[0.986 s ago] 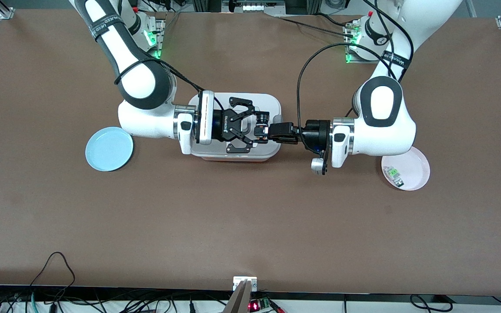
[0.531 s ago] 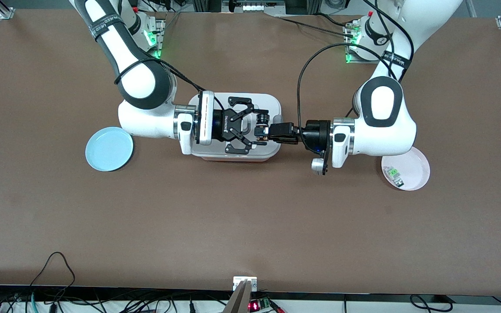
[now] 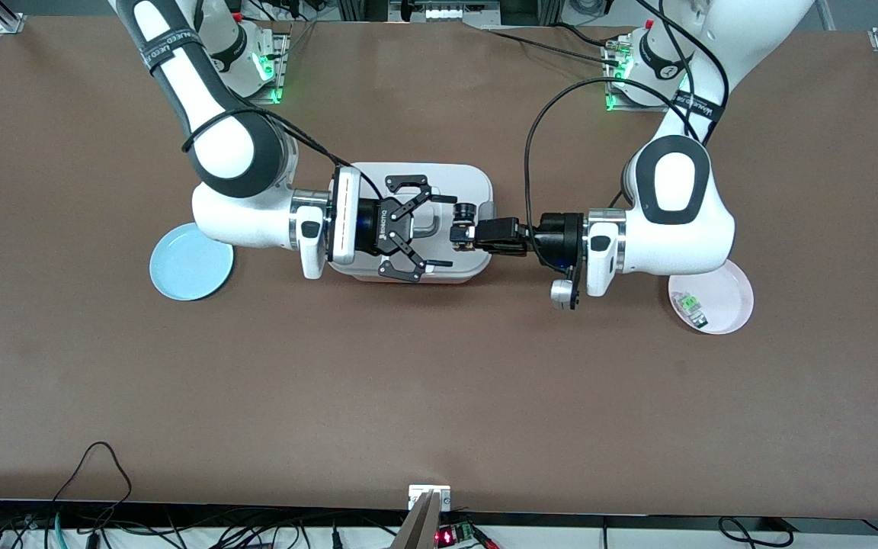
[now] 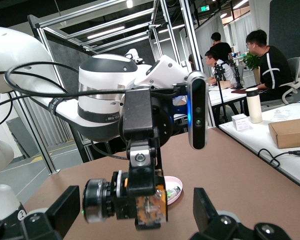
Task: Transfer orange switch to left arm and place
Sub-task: 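Carry the switch with the left gripper while the right gripper withdraws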
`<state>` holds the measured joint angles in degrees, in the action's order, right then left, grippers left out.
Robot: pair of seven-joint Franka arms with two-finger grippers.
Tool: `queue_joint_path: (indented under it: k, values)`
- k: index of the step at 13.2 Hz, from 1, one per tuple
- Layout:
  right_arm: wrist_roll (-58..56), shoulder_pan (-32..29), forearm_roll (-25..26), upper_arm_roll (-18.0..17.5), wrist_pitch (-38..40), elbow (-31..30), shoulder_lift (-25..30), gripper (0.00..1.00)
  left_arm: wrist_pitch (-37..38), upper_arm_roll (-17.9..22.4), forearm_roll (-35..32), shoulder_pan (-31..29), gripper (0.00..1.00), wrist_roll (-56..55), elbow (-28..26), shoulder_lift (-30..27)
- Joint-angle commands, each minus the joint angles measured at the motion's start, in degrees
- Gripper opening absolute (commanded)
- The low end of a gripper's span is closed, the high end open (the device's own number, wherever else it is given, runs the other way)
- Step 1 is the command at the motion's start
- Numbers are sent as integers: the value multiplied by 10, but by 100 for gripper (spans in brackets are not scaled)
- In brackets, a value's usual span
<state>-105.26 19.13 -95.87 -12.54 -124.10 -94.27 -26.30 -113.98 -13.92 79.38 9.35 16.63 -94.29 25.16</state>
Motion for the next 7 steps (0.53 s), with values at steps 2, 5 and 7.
queue_joint_path:
  k: [2,5,7]
  values:
    - [6,-32,25,-4,39,-21,17,100,44,-1,-105,-26,0,6,35,-6]
    - [54,-77,131,-4,82,-25,40,100,89,0,-235,-40,0,9,57,-1]
    - [120,-105,207,-4,114,-23,57,100,102,0,-307,-42,0,38,58,-2]
